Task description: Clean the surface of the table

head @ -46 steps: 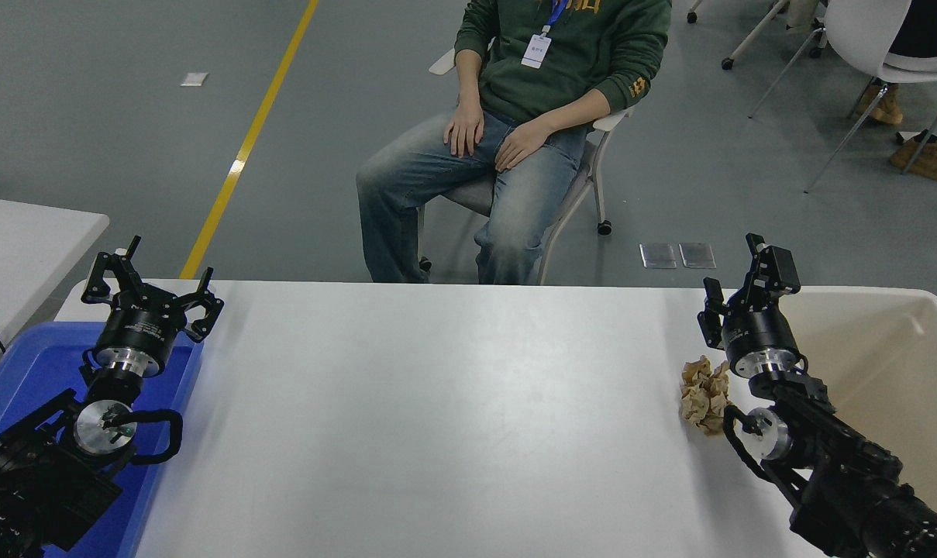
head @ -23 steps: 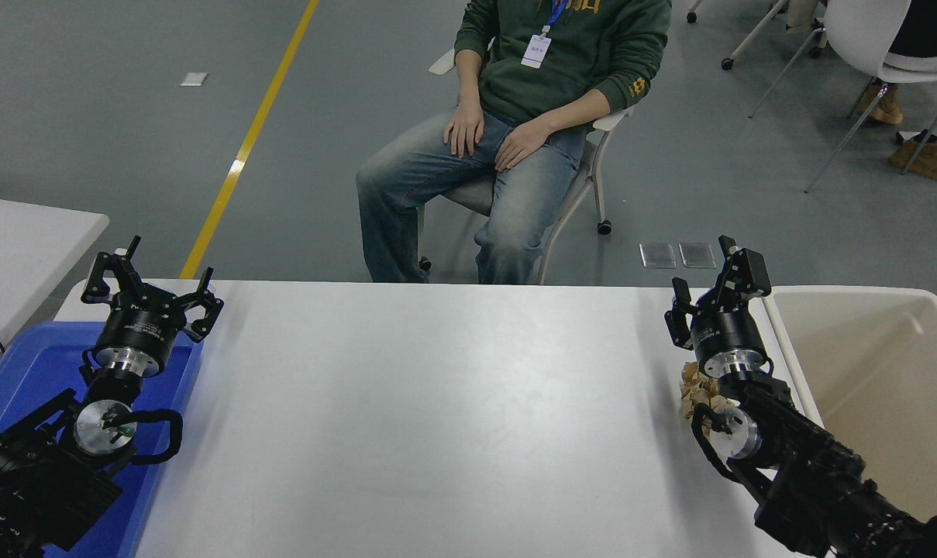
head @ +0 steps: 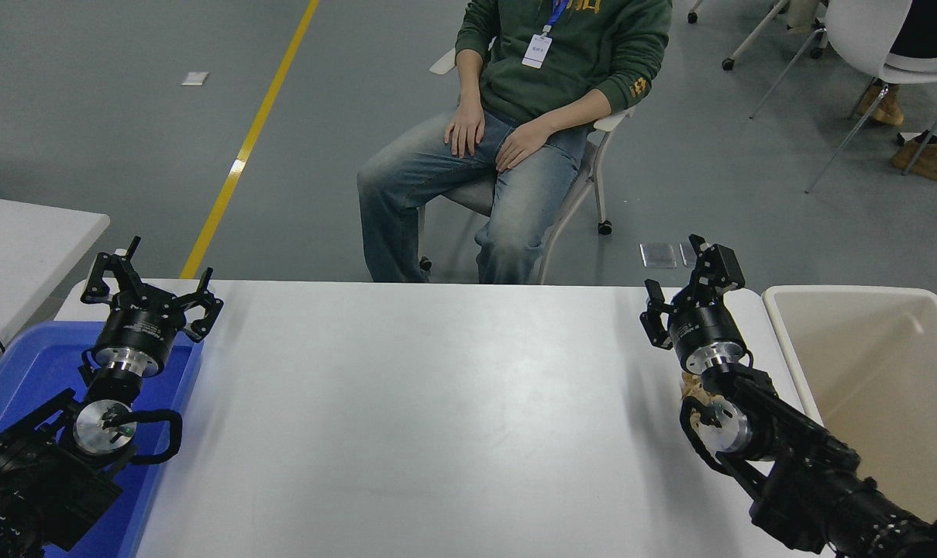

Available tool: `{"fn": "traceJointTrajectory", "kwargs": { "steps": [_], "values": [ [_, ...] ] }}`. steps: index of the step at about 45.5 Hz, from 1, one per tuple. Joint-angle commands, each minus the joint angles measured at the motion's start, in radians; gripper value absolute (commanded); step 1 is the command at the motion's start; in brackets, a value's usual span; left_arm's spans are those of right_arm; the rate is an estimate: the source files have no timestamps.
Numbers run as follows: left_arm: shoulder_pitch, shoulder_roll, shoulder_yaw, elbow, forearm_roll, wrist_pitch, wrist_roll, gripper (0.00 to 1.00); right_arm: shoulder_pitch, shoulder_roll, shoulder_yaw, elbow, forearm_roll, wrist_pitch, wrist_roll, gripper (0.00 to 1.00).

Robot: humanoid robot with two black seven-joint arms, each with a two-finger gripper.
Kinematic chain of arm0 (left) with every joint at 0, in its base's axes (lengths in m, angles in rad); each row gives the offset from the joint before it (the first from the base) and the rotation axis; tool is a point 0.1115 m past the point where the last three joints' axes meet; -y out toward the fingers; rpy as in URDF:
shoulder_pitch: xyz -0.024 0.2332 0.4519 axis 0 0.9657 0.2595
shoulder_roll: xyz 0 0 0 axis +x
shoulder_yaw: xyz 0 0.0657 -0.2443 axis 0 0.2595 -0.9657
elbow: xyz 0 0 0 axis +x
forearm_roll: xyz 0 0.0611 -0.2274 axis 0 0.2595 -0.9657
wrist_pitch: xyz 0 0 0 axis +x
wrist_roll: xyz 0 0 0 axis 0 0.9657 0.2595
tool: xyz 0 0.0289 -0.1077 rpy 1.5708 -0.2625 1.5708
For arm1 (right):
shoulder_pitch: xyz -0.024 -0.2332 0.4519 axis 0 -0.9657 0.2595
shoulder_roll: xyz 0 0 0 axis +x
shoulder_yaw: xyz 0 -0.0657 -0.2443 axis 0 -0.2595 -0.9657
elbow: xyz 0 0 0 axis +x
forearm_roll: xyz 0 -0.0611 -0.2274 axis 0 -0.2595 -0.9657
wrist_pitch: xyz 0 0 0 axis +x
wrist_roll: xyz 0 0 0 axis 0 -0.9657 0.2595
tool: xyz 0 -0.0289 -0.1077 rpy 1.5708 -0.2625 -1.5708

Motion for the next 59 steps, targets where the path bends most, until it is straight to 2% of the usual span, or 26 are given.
{"fn": "traceJointTrajectory", "kwargs": {
  "steps": [1, 11, 17, 27, 42, 53, 59],
  "values": [
    [0.000, 0.000, 0.000, 0.000, 0.000, 0.000, 0.000, 1.00, 0.006, -0.178, -0.114, 0.213, -0.005, -0.034, -0.161, 0.99],
    [0.000, 0.000, 0.000, 0.000, -0.001, 0.000, 0.000, 1.00, 0.024, -0.382, -0.250, 0.382, -0.061, 0.004, -0.178, 0.99],
    [0.000, 0.000, 0.000, 0.000, 0.000, 0.000, 0.000, 1.00, 0.053, -0.491, -0.330, 0.472, -0.166, 0.027, -0.262, 0.99],
    [0.000, 0.000, 0.000, 0.000, 0.000, 0.000, 0.000, 1.00, 0.067, -0.602, -0.379, 0.538, -0.382, 0.029, -0.282, 0.99],
    [0.000, 0.000, 0.000, 0.000, 0.000, 0.000, 0.000, 1.00, 0.142, -0.653, -0.472, 0.583, -0.805, 0.024, -0.391, 0.99],
    [0.000, 0.000, 0.000, -0.001, 0.000, 0.000, 0.000, 1.00, 0.352, -0.628, -0.759, 0.517, -0.894, 0.015, -0.413, 0.99],
    [0.000, 0.000, 0.000, 0.000, 0.000, 0.000, 0.000, 1.00, 0.452, -0.536, -0.899, 0.431, -0.928, -0.009, -0.414, 0.99]
  ]
}}
